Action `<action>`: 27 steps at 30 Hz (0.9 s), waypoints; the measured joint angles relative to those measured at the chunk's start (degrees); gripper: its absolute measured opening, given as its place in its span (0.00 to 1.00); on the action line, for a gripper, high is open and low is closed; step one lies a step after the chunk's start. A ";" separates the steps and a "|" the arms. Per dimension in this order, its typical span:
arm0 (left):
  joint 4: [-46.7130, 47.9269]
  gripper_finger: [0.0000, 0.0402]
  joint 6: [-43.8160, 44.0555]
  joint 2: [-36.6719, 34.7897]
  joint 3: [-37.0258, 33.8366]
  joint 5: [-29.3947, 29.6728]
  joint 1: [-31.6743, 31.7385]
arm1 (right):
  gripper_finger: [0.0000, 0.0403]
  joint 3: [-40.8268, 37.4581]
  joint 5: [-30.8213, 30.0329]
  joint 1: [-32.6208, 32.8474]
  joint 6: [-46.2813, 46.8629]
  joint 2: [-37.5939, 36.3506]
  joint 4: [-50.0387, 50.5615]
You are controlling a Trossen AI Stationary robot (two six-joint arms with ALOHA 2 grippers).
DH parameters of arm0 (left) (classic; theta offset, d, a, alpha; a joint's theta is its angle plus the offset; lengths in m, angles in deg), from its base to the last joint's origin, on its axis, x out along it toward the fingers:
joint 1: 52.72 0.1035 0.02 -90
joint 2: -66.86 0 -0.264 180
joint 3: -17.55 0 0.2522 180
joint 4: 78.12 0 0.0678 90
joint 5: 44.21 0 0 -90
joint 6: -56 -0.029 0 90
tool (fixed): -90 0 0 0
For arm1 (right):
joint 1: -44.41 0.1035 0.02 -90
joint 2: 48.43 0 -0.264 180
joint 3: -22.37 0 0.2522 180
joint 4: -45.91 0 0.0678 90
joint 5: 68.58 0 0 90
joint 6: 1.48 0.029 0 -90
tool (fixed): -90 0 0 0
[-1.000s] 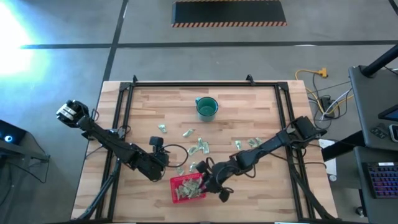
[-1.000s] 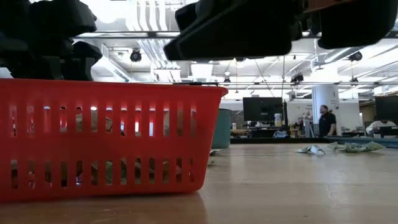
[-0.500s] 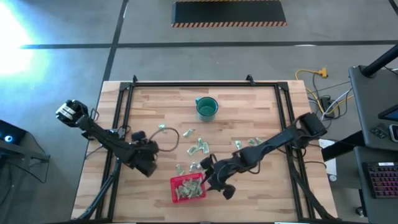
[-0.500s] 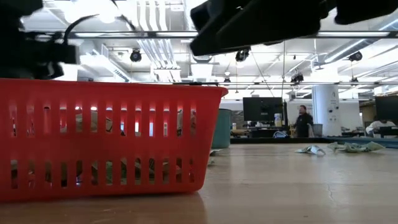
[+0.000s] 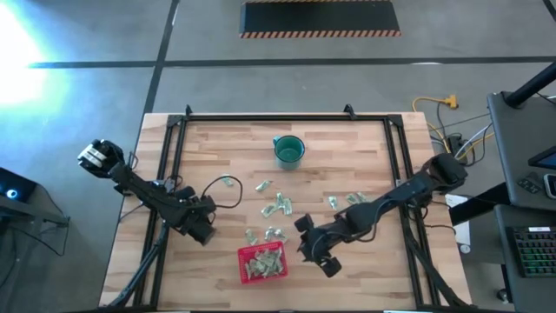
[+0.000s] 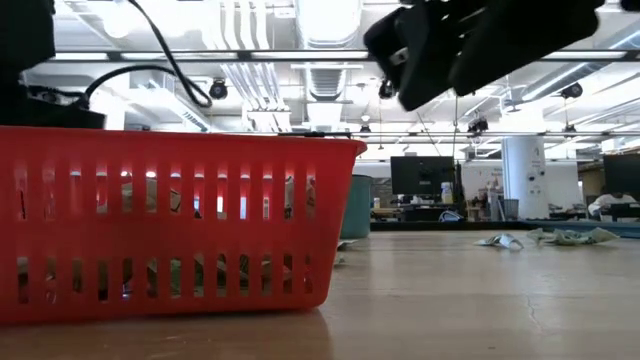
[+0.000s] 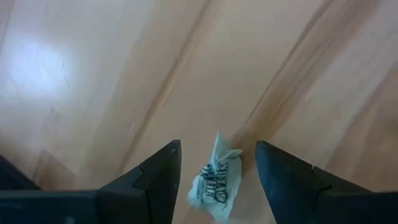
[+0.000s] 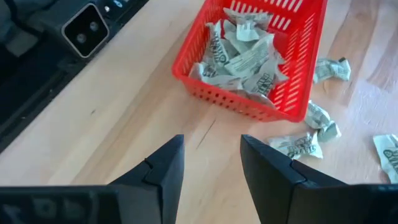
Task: Pick and place items into bin
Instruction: Put the green stevia packet into the red bin
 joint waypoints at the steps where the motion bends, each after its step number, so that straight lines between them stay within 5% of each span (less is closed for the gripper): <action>1: 0.01 0.47 0.54 -0.02 -0.25 -0.02 0.00 | 0.37 -0.13 -0.82 0.42 0.32 -0.37 0.47; 10: -1.44 0.43 0.85 -0.34 -2.51 -1.68 0.02 | 0.36 -0.74 -7.62 4.28 1.57 -3.54 3.56; 22: -4.00 0.03 -4.33 -1.90 -2.69 -2.18 0.04 | 0.27 -0.88 -21.09 7.94 8.59 -6.22 13.68; 27: -4.46 0.02 -5.55 -2.70 -2.35 -1.11 0.04 | 0.22 -0.88 -31.78 8.91 18.33 -7.91 24.23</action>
